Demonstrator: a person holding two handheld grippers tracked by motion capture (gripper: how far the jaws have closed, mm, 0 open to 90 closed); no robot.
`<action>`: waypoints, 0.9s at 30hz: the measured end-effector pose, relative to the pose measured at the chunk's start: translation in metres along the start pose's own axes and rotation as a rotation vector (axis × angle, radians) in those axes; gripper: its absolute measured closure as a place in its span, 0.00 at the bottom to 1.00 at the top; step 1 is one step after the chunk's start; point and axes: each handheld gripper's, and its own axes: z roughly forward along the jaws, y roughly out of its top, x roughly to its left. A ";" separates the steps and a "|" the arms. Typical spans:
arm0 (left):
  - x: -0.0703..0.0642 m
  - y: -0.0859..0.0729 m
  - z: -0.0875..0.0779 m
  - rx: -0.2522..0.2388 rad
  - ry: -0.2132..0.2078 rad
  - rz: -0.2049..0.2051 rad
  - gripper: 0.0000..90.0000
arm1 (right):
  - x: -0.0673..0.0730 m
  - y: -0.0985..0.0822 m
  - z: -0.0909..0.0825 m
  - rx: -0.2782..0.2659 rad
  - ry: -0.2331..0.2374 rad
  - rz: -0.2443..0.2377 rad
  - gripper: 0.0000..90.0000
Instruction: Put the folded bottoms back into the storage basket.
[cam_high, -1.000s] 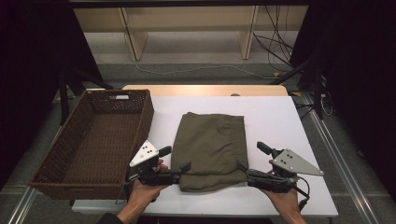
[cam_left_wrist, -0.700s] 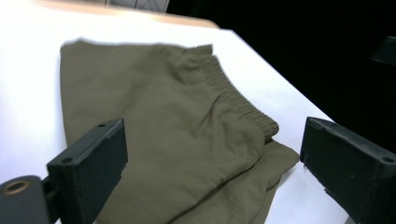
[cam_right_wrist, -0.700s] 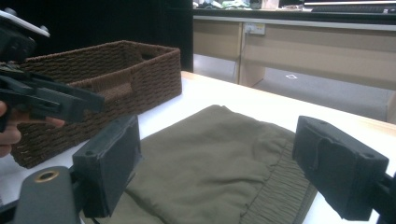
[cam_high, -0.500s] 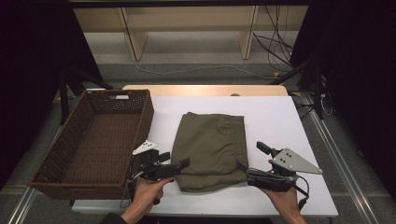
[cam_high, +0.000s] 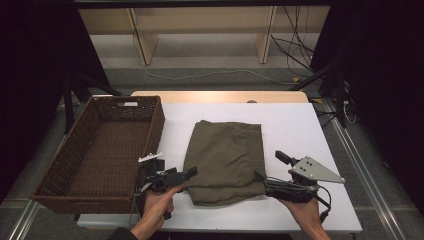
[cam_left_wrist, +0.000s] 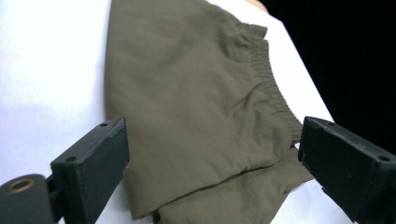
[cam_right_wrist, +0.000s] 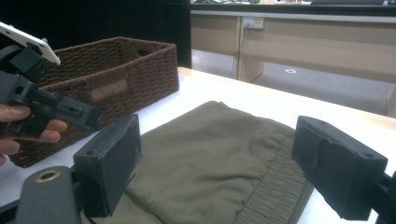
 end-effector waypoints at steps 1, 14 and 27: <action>0.001 0.000 0.001 0.008 0.005 -0.007 0.10 | -0.001 0.000 0.001 0.005 -0.002 0.000 0.19; 0.011 -0.006 0.014 0.098 0.011 -0.122 0.13 | -0.019 -0.004 0.021 0.135 0.061 0.029 0.18; 0.018 -0.012 0.018 0.126 0.025 -0.218 0.17 | -0.037 -0.007 0.025 0.132 0.034 0.058 0.18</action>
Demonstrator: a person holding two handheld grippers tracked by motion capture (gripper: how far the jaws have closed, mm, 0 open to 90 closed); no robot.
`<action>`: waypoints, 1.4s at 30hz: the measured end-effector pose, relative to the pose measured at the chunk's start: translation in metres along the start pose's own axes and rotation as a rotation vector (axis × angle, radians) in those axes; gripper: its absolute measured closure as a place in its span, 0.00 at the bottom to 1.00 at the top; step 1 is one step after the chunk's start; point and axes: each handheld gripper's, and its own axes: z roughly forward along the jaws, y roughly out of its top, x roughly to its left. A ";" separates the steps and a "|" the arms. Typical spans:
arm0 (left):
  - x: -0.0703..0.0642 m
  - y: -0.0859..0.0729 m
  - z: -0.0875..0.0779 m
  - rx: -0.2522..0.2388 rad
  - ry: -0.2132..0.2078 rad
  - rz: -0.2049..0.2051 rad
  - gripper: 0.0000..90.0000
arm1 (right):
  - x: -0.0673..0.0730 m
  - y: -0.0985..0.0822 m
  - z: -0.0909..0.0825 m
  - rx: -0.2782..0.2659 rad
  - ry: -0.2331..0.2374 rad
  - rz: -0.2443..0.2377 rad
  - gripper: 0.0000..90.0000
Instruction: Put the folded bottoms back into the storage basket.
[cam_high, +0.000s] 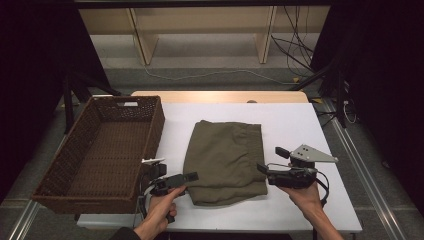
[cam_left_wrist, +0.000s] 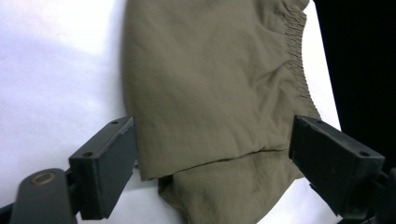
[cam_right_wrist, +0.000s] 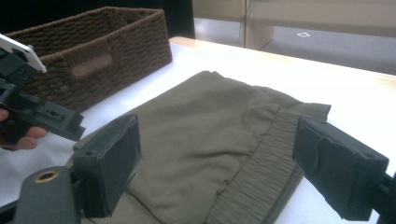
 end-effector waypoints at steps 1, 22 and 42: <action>0.000 0.000 0.000 0.000 0.000 0.000 0.17 | 0.000 0.000 0.000 0.000 0.000 0.000 0.18; 0.012 -0.007 0.009 0.031 -0.011 -0.079 0.36 | -0.053 0.005 0.033 0.118 -0.021 0.118 0.18; 0.020 -0.012 0.016 0.032 0.000 -0.102 0.68 | -0.089 0.009 0.077 0.275 -0.028 0.157 0.18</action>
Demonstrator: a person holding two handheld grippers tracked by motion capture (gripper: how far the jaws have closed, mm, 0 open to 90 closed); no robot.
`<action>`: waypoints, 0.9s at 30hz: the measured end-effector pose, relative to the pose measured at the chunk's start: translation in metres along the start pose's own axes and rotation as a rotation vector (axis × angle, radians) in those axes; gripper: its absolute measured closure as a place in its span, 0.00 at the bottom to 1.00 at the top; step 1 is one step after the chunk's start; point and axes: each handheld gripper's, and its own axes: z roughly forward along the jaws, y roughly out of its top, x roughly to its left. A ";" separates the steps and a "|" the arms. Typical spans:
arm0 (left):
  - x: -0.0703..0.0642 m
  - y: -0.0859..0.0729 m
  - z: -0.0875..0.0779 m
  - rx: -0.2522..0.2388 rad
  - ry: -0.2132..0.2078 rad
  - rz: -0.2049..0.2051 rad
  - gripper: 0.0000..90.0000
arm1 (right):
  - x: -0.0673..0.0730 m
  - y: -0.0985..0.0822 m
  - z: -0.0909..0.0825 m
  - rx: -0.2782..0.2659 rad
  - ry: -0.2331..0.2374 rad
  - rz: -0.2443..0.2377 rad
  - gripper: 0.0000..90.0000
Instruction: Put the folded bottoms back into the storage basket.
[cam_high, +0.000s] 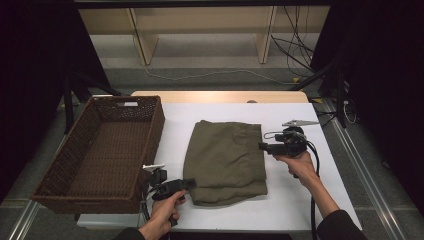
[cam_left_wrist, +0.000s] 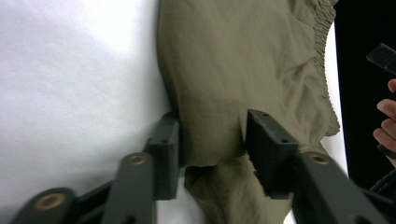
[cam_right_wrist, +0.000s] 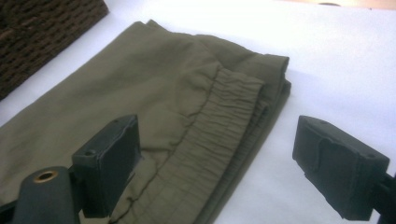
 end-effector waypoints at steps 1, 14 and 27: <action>0.000 0.000 0.000 0.002 0.004 0.000 0.73 | -0.002 0.001 0.001 0.003 -0.002 0.003 0.18; -0.002 0.000 0.000 -0.006 -0.009 0.028 0.92 | -0.027 0.027 0.025 0.093 -0.001 0.067 0.18; -0.002 0.000 0.000 -0.009 -0.015 0.022 0.92 | -0.031 0.037 0.055 0.199 -0.001 0.078 0.19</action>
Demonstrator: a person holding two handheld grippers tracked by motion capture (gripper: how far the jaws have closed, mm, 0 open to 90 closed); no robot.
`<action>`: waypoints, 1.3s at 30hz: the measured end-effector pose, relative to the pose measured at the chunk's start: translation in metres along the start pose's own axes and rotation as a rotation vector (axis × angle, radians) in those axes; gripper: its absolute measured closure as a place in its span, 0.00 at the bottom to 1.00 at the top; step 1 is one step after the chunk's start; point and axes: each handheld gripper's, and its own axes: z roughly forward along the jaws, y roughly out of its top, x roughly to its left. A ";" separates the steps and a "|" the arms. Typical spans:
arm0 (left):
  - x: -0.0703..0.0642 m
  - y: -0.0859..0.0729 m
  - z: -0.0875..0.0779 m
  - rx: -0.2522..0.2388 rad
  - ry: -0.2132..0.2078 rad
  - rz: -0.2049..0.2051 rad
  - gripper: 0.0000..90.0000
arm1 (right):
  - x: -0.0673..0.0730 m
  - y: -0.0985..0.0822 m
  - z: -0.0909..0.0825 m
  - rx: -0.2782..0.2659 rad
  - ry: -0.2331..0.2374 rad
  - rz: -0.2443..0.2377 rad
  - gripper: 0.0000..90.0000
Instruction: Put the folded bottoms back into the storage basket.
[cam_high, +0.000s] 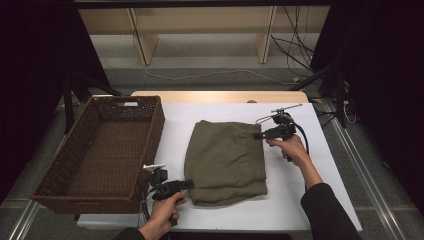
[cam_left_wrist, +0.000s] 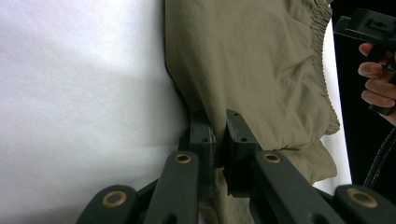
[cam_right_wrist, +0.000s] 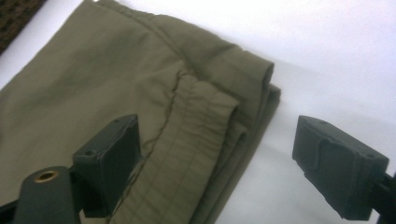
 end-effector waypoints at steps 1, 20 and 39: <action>0.000 0.000 0.000 0.000 -0.001 -0.001 0.92 | -0.001 0.001 0.003 0.000 -0.003 0.005 0.20; -0.002 0.003 -0.001 0.006 -0.010 0.030 0.92 | -0.004 0.011 0.036 0.101 -0.044 0.012 0.22; -0.004 0.004 -0.002 -0.001 -0.015 0.037 0.92 | -0.004 0.009 0.040 0.088 0.049 0.019 0.69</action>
